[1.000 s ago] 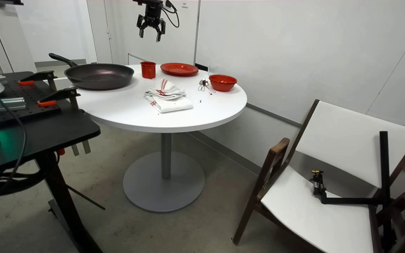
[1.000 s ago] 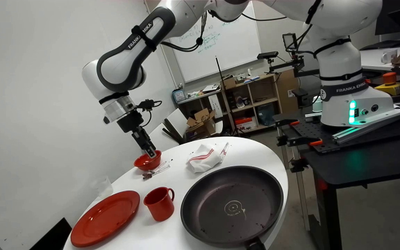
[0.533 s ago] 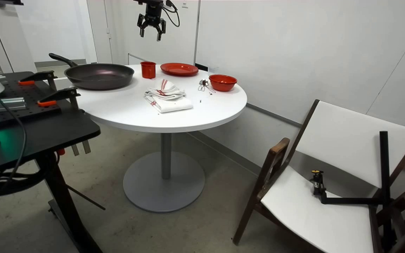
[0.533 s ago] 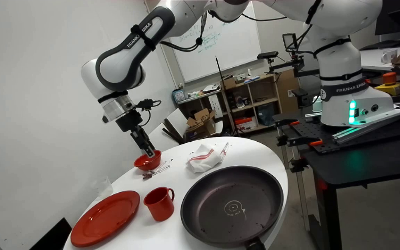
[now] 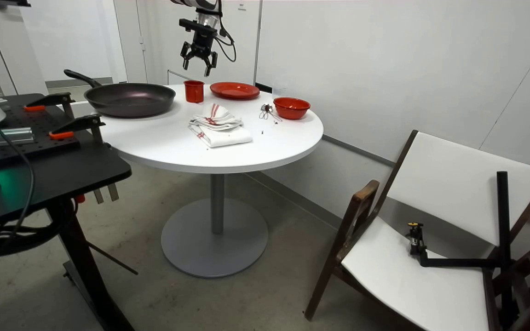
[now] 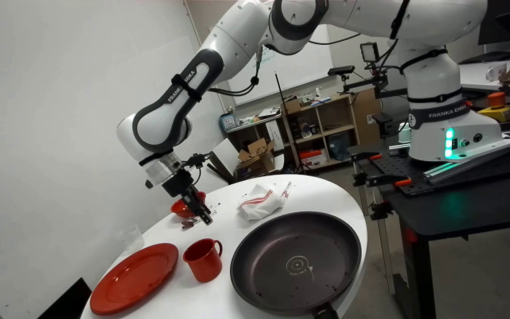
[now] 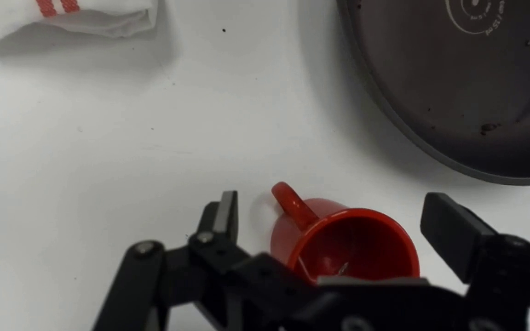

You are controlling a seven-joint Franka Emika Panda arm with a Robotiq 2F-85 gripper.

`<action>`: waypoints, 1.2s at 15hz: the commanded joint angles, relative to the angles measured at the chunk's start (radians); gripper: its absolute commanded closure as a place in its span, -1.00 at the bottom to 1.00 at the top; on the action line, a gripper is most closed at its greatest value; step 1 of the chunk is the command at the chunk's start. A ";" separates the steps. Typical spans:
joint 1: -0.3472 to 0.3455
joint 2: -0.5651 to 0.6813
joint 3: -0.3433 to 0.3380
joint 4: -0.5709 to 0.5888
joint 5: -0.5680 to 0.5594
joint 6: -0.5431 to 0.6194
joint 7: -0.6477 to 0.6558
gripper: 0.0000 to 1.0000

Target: Move the mug to the right

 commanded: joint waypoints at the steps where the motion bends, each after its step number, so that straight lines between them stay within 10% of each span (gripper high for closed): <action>1: 0.003 0.106 0.003 0.164 0.017 -0.077 -0.048 -1.00; 18: 0.029 0.291 0.035 0.463 0.052 -0.182 -0.132 -1.00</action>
